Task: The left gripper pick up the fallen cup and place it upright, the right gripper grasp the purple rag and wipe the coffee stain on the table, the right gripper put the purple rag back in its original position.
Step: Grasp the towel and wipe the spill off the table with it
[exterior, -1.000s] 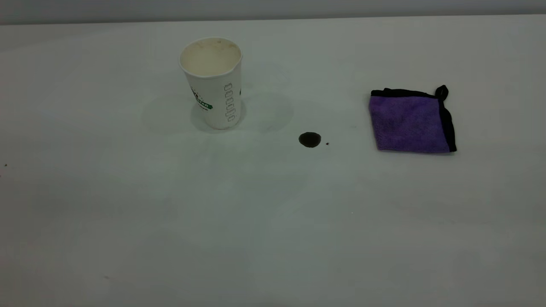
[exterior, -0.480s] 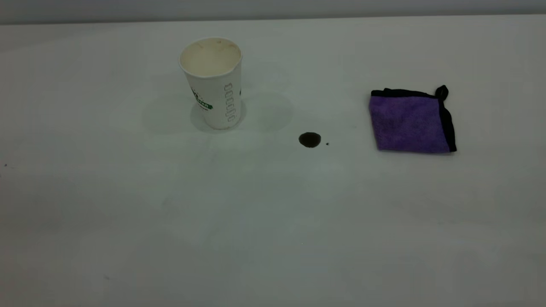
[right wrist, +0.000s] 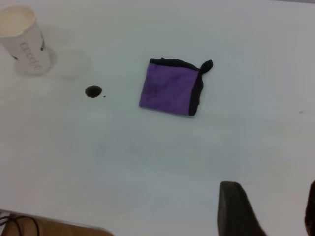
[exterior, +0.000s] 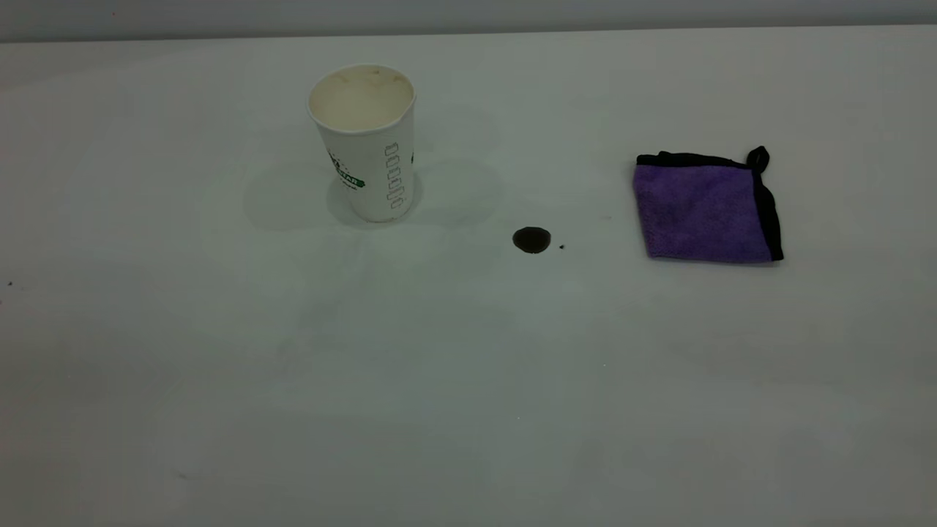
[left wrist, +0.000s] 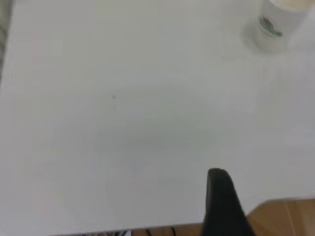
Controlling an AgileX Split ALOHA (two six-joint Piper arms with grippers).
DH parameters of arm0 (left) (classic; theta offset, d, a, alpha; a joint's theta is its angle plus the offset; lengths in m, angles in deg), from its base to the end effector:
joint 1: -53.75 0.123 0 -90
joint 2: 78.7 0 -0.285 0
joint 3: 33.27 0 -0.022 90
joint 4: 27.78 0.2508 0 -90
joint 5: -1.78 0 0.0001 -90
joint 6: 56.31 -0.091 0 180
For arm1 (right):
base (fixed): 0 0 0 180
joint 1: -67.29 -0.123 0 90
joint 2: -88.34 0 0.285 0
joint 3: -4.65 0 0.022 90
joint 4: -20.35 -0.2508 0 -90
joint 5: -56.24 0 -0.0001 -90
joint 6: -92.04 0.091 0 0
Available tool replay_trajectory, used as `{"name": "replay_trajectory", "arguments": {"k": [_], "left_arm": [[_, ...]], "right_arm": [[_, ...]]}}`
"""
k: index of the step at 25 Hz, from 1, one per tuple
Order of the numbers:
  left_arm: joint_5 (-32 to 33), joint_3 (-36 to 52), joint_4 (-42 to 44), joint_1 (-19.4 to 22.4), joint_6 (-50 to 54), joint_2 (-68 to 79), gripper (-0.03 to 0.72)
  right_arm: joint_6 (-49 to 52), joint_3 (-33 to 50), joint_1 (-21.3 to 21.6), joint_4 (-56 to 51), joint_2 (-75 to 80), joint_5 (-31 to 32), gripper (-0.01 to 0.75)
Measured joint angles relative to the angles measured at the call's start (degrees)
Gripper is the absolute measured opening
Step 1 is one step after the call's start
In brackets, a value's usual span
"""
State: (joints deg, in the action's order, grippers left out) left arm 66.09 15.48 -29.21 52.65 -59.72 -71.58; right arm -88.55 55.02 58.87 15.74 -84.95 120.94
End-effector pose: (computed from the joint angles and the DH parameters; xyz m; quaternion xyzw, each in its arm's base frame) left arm -0.0090 -0.0019 0.2714 0.0350 0.8660 -0.0024 0.4987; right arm -0.0082 0.0055 0.2633 -0.0712 0.8701 0.0732 0.4822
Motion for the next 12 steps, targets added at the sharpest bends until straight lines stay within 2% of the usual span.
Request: {"name": "replay_trajectory", "arguments": {"k": [6, 12], "left_arm": [[0.6, 0.0, 0.0, 0.8, 0.0, -0.5, 0.492], [0.6, 0.0, 0.0, 0.8, 0.0, -0.6, 0.492]], "right_arm": [[-0.9, -2.7, 0.0, -3.5, 4.7, -0.5, 0.41], [-12.1, -5.9, 0.0, -10.1, 22.0, -7.0, 0.58]]}}
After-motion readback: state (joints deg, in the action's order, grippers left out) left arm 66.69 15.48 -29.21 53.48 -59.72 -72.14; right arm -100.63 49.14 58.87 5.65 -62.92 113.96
